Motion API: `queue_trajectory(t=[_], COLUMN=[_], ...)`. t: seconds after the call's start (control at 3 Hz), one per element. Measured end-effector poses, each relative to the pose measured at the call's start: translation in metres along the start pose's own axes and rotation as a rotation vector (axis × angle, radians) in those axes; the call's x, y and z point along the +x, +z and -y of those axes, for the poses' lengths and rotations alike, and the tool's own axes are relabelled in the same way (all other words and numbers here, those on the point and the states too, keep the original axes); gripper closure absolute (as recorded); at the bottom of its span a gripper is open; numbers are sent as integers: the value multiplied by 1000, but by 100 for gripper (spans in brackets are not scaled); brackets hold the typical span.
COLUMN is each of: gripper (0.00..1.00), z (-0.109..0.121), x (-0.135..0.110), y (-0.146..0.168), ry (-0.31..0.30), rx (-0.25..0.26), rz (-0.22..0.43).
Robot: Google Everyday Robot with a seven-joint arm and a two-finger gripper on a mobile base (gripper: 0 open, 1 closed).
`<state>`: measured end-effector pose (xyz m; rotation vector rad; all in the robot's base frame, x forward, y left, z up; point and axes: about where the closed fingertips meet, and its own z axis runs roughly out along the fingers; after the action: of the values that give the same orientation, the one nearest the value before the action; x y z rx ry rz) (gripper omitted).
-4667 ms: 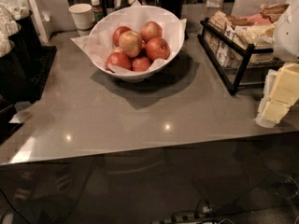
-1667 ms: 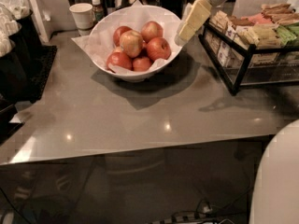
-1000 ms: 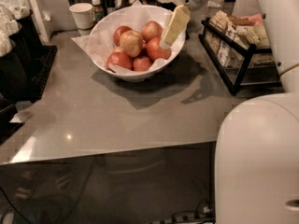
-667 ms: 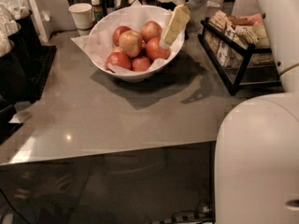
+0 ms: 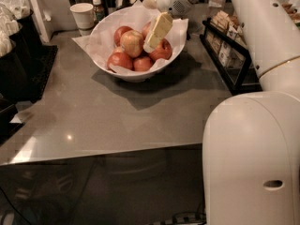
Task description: Pick apple from white bowl
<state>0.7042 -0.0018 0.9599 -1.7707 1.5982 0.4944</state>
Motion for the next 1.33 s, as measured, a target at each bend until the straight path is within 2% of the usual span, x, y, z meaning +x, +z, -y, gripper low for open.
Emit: queue_trajectory(t=[0.33,0.67,1.0,1.33], gripper=[0,0,19,13], z=[1,3,3,3], x=[-5,-5,-5,-5], y=[34,38,38,38], ry=[-10,-9,-9,-10], rx=[-68,-69,-69,-69], rz=[35,39,39,39])
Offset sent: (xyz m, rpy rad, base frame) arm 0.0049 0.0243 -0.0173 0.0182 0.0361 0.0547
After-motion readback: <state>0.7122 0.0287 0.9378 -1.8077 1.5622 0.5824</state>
